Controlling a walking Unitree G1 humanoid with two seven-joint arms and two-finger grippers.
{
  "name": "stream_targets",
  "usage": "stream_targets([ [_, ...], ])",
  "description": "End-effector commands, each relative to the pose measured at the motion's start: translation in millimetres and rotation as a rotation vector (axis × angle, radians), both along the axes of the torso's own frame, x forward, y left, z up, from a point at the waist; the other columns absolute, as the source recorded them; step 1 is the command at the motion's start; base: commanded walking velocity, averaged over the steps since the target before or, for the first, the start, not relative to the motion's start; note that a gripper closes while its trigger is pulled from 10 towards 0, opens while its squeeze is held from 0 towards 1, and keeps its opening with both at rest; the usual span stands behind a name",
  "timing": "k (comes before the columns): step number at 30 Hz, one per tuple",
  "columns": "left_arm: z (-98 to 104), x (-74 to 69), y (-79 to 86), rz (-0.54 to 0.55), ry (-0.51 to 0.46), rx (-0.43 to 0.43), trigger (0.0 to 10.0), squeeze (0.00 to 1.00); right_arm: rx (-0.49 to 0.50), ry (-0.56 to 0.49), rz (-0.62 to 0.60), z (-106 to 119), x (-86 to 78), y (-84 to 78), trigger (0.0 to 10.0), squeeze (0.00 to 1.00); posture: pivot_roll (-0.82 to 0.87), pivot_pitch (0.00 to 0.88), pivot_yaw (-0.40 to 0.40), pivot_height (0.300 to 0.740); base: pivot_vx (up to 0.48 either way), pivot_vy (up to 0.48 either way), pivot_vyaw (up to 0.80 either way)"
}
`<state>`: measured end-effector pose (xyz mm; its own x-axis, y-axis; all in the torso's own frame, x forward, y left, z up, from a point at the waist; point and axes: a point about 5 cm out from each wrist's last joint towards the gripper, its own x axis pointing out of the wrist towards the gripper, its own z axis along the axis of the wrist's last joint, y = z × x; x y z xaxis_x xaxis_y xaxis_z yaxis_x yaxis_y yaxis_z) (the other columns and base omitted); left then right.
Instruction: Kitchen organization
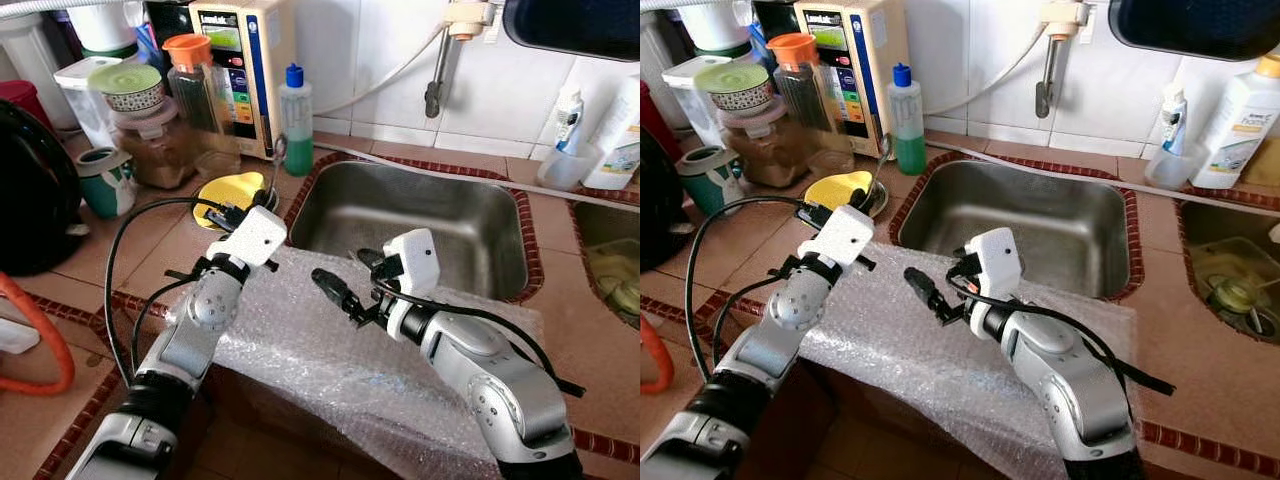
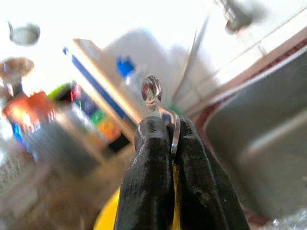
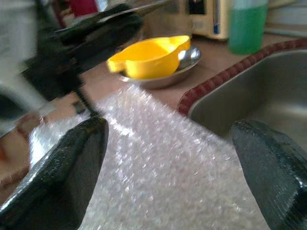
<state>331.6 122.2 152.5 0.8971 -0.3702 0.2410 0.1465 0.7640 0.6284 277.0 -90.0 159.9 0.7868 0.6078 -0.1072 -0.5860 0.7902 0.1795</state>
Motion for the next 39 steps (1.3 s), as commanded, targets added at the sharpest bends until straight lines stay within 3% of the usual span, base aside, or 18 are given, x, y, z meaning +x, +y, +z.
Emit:
stream_targets([
  [1,1,-9.1,-3.2,-0.070,-0.037,0.051,0.0,0.00,0.025,-0.023,-0.088,6,10.1,-11.7,10.0,0.00,0.03,0.000,0.054,0.740,0.000,0.000,0.00],
  [4,-2,-23.5,-6.7,-0.158,-0.081,0.118,0.0,0.00,0.132,-0.024,-0.227,16,25.0,-28.0,10.0,0.00,0.04,0.000,0.050,0.740,0.000,0.000,0.00],
  [9,-5,-32.2,-14.9,-0.248,-0.101,0.174,0.0,0.00,0.210,-0.007,-0.275,21,33.1,-34.6,10.0,0.00,0.05,0.000,0.047,0.740,0.000,0.000,0.00],
  [13,-5,-38.6,-19.2,-0.336,-0.144,0.253,0.0,0.00,0.489,0.094,-0.346,33,48.9,-46.9,10.0,0.00,0.05,0.000,0.044,0.740,0.000,0.000,0.00],
  [14,-3,-39.3,-20.9,-0.352,-0.167,0.271,0.0,0.00,0.507,0.099,-0.351,36,51.9,-48.4,10.0,0.00,0.05,0.000,0.043,0.740,0.000,0.000,0.00],
  [23,1,-35.6,-38.3,-0.419,-0.203,0.289,0.0,0.00,0.575,0.126,-0.326,44,59.0,-47.1,10.0,0.00,0.04,0.000,0.047,0.740,0.000,0.000,0.00],
  [30,7,-30.7,-51.2,-0.444,-0.236,0.280,0.0,0.00,0.521,0.163,-0.288,34,57.8,-38.3,10.0,0.00,0.03,0.000,0.054,0.740,0.000,0.000,0.00],
  [31,7,-30.9,-52.9,-0.450,-0.234,0.276,0.0,0.00,0.515,0.163,-0.283,34,58.6,-37.0,5.4,0.00,0.03,0.000,0.055,0.740,0.000,0.000,0.00],
  [32,6,-31.1,-54.0,-0.453,-0.233,0.273,0.0,0.00,0.511,0.163,-0.280,33,59.2,-36.1,5.4,0.00,0.03,0.000,0.055,0.740,0.000,0.000,0.00],
  [33,5,-31.5,-56.0,-0.457,-0.232,0.271,0.0,0.00,0.493,0.168,-0.308,31,64.3,-35.8,1.8,0.00,0.03,0.000,0.057,0.740,0.000,0.000,0.00],
  [34,4,-31.6,-57.5,-0.455,-0.223,0.261,0.0,0.00,0.506,0.185,-0.333,28,69.2,-35.3,0.0,0.00,0.03,0.000,0.053,0.740,0.000,0.000,0.00],
  [39,2,-32.3,-59.4,-0.454,-0.223,0.255,0.0,0.00,0.506,0.195,-0.352,28,75.7,-32.1,0.0,0.00,0.04,0.000,0.051,0.740,0.000,0.000,0.00],
])
